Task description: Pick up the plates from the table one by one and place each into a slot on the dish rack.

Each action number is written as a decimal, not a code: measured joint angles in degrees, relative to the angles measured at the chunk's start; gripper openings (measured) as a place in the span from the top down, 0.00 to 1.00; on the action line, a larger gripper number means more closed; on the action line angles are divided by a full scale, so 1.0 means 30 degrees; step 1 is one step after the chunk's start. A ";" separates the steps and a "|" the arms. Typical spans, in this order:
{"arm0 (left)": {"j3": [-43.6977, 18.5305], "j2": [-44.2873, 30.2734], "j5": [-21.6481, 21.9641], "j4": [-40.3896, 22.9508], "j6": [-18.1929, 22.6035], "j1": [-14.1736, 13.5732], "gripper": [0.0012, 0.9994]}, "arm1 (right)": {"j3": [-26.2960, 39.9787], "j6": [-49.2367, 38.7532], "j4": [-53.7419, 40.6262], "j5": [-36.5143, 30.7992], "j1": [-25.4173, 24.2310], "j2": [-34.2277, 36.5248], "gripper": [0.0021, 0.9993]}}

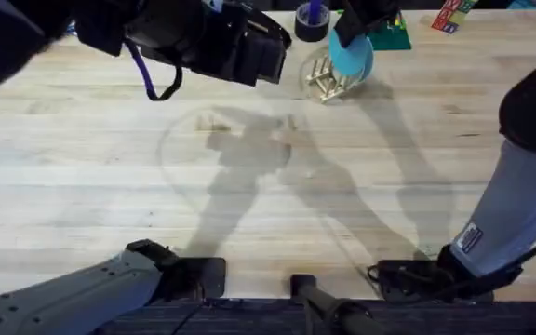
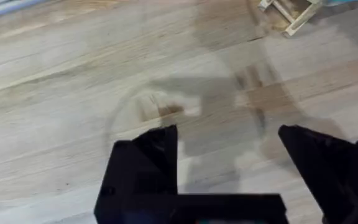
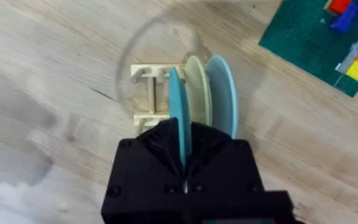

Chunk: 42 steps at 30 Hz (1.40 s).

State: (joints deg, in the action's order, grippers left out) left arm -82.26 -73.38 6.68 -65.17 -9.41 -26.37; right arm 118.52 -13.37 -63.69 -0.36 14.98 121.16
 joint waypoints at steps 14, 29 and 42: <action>0.0000 0.0000 0.0000 0.0003 0.0000 0.0000 0.01 | 0.0347 -0.0007 0.0080 0.0131 0.0007 0.0488 0.97; 0.0000 0.0000 -0.0003 0.0000 0.0000 0.0000 0.01 | 0.0517 -0.0066 0.0231 0.0058 0.0051 0.1064 0.97; 0.0000 0.0000 0.0002 0.0000 0.0000 0.0000 0.01 | 0.0517 -0.0066 0.0119 0.0146 0.0073 0.1507 0.83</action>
State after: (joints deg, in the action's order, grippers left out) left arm -82.26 -73.38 6.69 -65.17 -9.41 -26.37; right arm 120.07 -13.56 -63.34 0.08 15.20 125.69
